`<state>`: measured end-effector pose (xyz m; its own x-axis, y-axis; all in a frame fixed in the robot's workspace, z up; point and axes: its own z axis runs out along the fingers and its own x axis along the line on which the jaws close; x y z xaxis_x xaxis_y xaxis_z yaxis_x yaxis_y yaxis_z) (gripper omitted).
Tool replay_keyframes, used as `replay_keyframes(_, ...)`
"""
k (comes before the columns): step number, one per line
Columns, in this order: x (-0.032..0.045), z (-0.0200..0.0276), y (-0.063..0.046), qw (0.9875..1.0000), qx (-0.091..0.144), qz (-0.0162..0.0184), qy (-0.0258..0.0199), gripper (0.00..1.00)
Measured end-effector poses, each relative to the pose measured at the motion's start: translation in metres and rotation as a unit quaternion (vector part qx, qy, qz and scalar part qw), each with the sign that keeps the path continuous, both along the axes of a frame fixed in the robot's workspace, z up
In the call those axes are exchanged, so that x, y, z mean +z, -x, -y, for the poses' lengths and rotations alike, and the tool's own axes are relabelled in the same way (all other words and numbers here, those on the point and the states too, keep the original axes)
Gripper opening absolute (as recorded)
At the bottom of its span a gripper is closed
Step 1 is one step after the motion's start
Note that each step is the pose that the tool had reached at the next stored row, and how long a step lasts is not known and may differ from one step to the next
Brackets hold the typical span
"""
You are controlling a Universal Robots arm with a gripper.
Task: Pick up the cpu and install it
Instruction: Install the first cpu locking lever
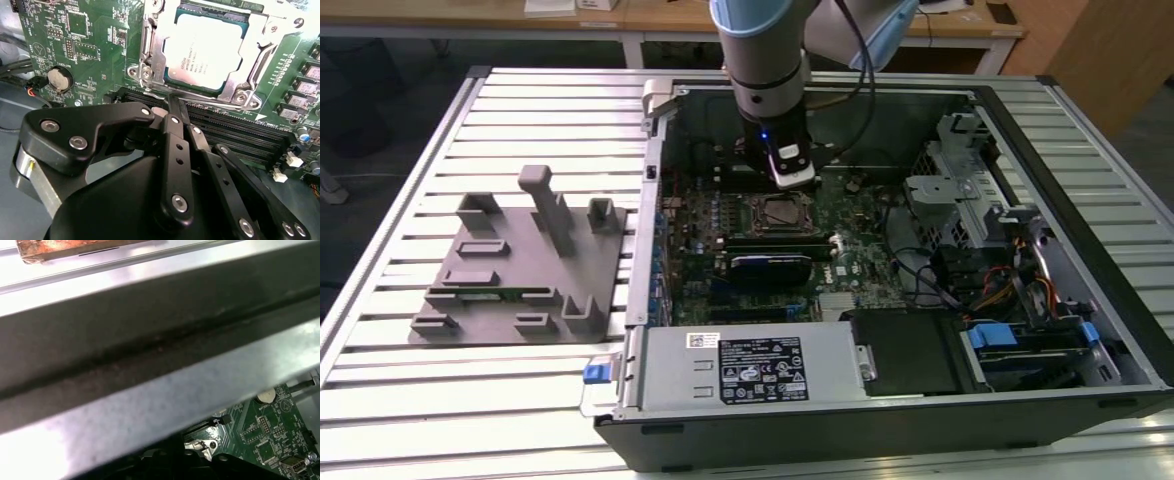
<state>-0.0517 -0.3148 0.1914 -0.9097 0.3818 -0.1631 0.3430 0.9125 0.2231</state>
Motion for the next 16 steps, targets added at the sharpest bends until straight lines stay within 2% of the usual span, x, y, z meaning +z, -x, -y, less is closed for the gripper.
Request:
replay_keyframes(7, 0.0001, 0.0001, -0.0001, 1.0, 0.0, 0.0, 0.0001, 0.11)
replay_keyframes(16, 0.0057, 0.0, -0.0003, 1.0, 0.0, 0.0, 0.0, 0.11)
